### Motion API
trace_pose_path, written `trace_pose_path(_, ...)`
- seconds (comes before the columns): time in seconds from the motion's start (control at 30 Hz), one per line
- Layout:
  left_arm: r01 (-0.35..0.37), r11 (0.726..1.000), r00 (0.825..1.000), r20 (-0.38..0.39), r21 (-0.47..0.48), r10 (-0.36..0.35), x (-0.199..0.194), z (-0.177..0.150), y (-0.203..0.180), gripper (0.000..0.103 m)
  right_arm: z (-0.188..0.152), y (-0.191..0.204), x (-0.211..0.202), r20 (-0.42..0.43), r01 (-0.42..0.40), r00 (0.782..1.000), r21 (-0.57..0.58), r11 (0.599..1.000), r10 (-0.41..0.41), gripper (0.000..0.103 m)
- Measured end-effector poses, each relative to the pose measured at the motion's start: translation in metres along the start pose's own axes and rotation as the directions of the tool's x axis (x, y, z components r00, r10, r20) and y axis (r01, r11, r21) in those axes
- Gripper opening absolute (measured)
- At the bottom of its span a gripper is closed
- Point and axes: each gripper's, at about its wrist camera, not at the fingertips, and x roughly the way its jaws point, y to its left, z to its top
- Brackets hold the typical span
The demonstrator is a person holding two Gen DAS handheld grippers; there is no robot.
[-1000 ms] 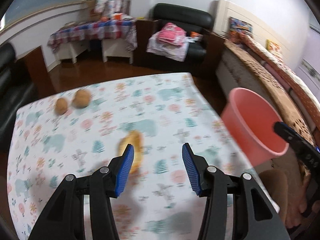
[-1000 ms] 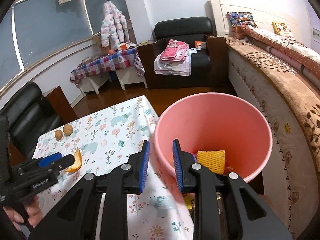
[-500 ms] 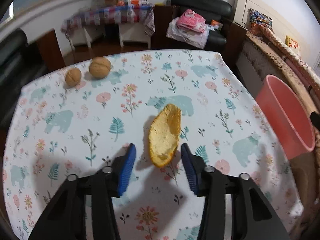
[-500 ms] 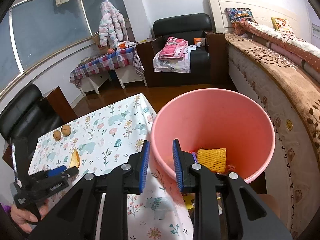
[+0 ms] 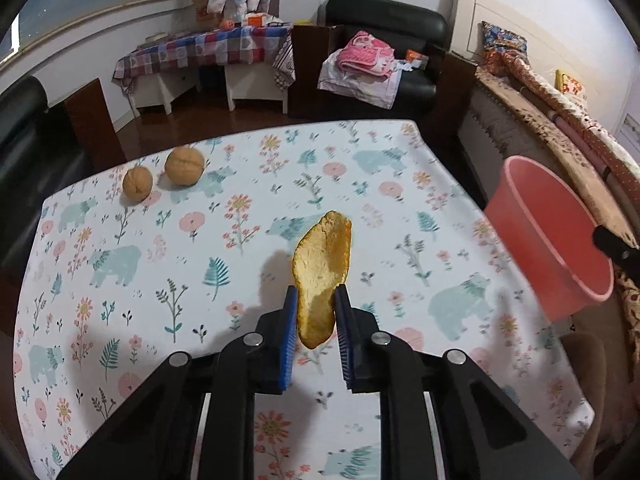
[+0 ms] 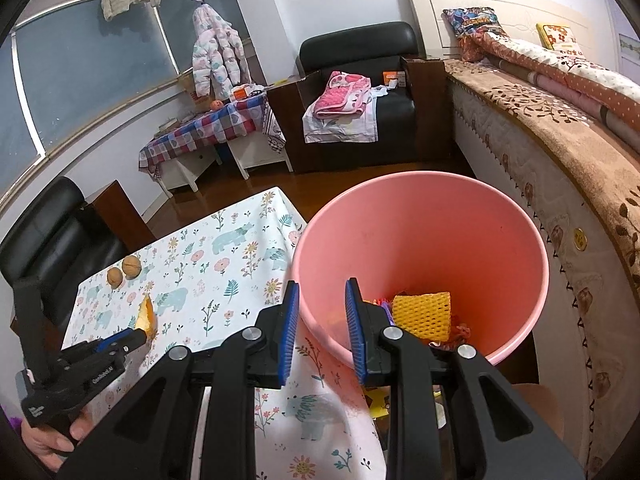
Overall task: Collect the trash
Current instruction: 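Carry the orange peel over the pink bucket with the left tool, then open the left tool to drop the orange peel into the bucket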
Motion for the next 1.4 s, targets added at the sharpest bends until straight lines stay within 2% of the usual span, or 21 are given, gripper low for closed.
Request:
trace_pose_path(0.3,0.071,0.996,0.996,0.056,0.048,-0.074,-0.026,0.021,-0.033,0.017,0.000,-0.001,-0.004,0.013,0.002,1.000,-0.002,1.000,-0.002,0.024)
trace_pose_path(0.47,0.136,0.985,0.986,0.085,0.110,-0.145,-0.035,0.040,-0.072,0.017,0.001,-0.006,-0.010,0.035,0.026,0.999,0.004,1.000,-0.026,0.024)
trace_pose_path(0.7,0.220,0.948,0.965,0.089,0.228,-0.246,-0.033,0.061,-0.144,0.017,0.004,-0.028,-0.020,0.071,0.105,0.992,0.031,0.994,-0.107,0.024)
trace_pose_path(0.9,0.242,0.927,0.959,0.076,0.288,-0.274,-0.022,0.066,-0.190,0.018,0.007,-0.052,-0.022,0.077,0.158,0.984,0.069,0.985,-0.163,0.024)
trace_pose_path(1.03,0.245,0.922,0.958,0.069,0.300,-0.278,-0.013,0.069,-0.208,0.018,0.005,-0.064,-0.022,0.072,0.174,0.981,0.088,0.981,-0.181,0.024)
trace_pose_path(1.4,0.239,0.921,0.959,0.071,0.306,-0.273,0.005,0.073,-0.222,0.021,0.002,-0.071,-0.015,0.061,0.188,0.979,0.081,0.979,-0.193,0.024)
